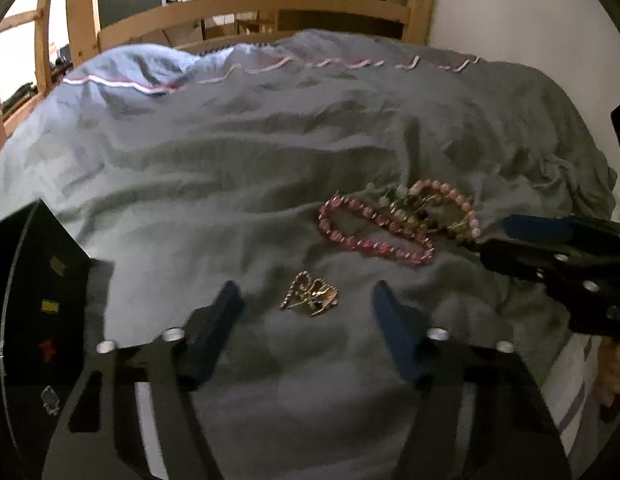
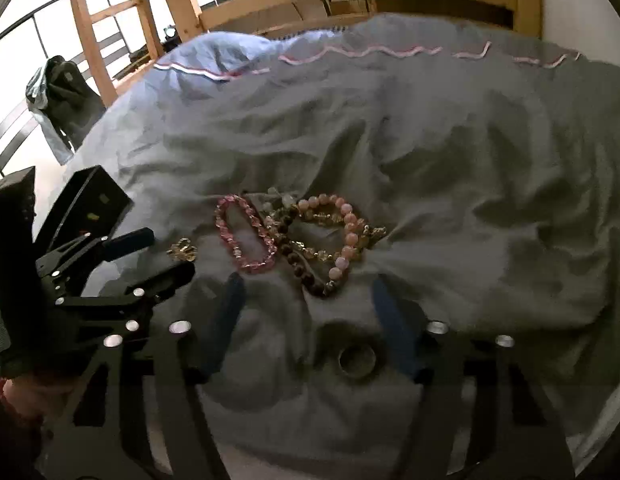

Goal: Organize jewelry
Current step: 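Grasp the gold charm with the left tool while the right tool moves toward the bead bracelets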

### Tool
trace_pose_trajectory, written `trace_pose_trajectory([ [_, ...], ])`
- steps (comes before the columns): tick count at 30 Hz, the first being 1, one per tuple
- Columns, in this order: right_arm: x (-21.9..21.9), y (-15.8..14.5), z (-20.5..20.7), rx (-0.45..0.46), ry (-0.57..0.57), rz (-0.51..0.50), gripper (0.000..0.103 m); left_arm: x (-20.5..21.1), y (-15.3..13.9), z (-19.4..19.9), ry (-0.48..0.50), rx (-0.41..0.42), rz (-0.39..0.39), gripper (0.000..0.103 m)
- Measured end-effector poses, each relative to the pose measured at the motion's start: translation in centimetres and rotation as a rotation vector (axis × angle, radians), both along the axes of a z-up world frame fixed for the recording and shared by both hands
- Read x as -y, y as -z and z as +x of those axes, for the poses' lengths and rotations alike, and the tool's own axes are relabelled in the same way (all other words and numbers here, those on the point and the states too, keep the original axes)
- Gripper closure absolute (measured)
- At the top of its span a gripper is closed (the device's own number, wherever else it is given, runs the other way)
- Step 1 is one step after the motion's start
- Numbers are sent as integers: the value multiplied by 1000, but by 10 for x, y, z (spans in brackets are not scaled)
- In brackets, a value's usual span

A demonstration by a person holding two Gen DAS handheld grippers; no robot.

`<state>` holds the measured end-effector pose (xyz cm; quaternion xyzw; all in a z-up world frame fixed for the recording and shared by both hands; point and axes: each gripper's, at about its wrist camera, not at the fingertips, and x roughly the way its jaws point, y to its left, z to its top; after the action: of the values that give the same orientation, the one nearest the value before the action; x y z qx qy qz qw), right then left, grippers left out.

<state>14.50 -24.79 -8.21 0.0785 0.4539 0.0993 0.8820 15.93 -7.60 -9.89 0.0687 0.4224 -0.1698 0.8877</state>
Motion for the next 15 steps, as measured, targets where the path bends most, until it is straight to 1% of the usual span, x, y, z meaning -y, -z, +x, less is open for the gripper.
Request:
trace_pose_trajectory([
  [1,-1,4,3,-12,-3,4,45,0,3,2,-5,-9,10,52],
  [2,-3,8,6,-22,-7,4,49,1,6,4,-6,-19,15,54],
  [3,-4,11,8,-31,-12,-3,51,0,7,5,-5,-21,12,61],
  [4,-6,14,10,-39,-14,-12,55,-1,7,5,-4,-22,8,71],
  [5,-7,17,11,-47,-16,-14,63,-1,7,6,-4,-26,3,75],
  [7,-6,20,12,-55,-13,-15,71,-4,6,6,-5,-34,-18,87],
  [8,-4,19,12,-51,-7,-11,78,-5,5,6,-4,-36,-25,92],
  [11,0,14,10,-30,5,11,83,-5,2,4,5,-32,-41,93],
  [12,0,10,8,-13,6,19,87,-6,1,2,10,-29,-45,93],
  [13,1,7,6,4,3,29,94,-5,-1,0,16,-24,-53,93],
  [14,1,3,4,22,-1,37,99,-5,-2,-2,18,-19,-57,93],
  [15,1,0,3,38,-3,39,100,-5,-4,-3,20,-14,-61,93],
])
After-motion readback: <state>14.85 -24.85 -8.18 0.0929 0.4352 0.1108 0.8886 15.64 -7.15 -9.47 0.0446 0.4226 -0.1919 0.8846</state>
